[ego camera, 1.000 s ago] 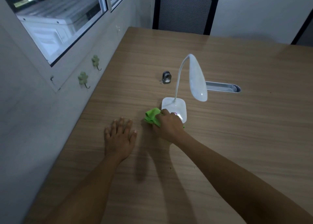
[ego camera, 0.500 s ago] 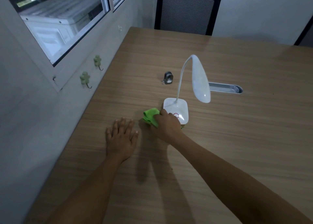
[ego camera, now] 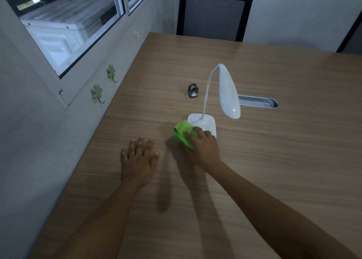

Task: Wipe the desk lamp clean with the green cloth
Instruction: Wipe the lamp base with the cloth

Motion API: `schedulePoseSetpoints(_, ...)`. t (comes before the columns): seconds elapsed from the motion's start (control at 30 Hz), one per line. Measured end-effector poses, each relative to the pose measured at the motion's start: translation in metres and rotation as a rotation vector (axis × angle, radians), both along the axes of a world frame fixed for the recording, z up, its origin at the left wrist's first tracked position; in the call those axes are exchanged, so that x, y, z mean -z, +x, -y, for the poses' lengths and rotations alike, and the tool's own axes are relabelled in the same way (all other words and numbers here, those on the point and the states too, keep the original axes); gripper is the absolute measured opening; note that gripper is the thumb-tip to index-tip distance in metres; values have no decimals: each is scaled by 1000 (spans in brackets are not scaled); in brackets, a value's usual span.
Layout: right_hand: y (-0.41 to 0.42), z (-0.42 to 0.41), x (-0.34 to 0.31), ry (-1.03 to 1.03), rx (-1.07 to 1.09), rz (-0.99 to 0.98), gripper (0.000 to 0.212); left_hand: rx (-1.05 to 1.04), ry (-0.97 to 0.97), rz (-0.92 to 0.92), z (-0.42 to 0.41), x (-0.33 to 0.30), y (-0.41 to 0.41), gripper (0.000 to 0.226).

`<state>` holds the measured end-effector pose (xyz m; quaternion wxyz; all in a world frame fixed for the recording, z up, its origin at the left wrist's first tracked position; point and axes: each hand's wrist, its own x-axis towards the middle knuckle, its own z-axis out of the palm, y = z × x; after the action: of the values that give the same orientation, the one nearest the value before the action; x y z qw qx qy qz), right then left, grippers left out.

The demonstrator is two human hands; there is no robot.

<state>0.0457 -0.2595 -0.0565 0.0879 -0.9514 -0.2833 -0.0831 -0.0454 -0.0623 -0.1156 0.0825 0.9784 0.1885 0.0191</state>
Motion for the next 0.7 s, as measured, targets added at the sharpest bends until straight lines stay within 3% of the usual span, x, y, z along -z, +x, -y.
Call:
schedulePoseSetpoints(0.17,19,22,-4,94,146,-3,46,1,-12,-1,-1,0,0,66)
schedulePoseSetpoints(0.43,-20,29,10,44,-144,23,45,-1,8,11,0,0,0,63)
schedulePoseSetpoints(0.57,-1,48,0,213,137,17,48,-6,-9,-20,-1,2,1,62)
schedulePoseSetpoints(0.7,7,52,2,187,277,-87,45,-2,5,-16,0,1,2,61)
